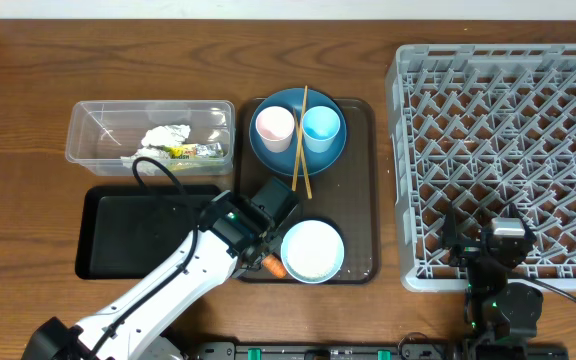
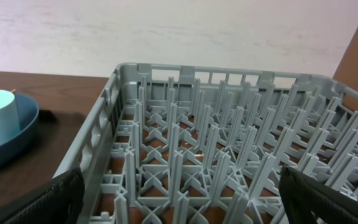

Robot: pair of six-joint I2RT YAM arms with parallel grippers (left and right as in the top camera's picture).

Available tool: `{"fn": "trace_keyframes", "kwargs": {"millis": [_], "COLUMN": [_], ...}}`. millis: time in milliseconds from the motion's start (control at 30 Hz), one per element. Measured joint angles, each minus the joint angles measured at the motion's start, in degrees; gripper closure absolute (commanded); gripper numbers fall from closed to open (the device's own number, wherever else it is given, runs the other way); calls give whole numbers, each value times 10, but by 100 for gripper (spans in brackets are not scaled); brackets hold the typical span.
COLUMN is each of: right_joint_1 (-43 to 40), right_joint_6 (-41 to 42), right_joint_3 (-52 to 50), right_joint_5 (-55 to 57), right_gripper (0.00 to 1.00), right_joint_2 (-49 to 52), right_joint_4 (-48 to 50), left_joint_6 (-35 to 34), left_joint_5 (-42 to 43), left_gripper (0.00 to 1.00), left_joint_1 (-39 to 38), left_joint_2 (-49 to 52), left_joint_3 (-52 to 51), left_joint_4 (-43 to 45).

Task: Sort waste into correct bins and load items into the dishwasher rack
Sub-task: 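Lower the left gripper onto the carrot and grasp it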

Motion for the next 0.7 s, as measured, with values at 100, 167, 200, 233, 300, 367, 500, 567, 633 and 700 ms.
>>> {"fn": "trace_keyframes", "kwargs": {"millis": [100,167,200,233,300,367,500,567,633,700], "right_joint_1": [0,0,0,0,0,0,0,0,0,0], "right_joint_6": [0,0,0,0,0,0,0,0,0,0], "right_joint_3": [0,0,0,0,0,0,0,0,0,0], "right_joint_5": [0,0,0,0,0,0,0,0,0,0], "right_gripper": [1,1,1,1,1,1,1,1,1,1], "right_joint_2": [0,0,0,0,0,0,0,0,0,0], "right_joint_4": [0,0,0,0,0,0,0,0,0,0], "left_joint_6": [-7,-8,-8,-8,-8,-8,-8,-8,-8,-9], "left_joint_5": [0,0,0,0,0,0,0,0,1,2], "left_gripper": [56,56,56,56,55,55,54,54,54,54], "left_joint_1": [0,0,0,0,0,0,0,0,0,0], "left_joint_2": [0,0,0,0,0,0,0,0,0,0], "left_joint_3": [-18,-28,-33,-38,-49,-57,-61,-61,-61,-61], "left_joint_4": [32,47,51,56,66,73,79,82,87,90]}}
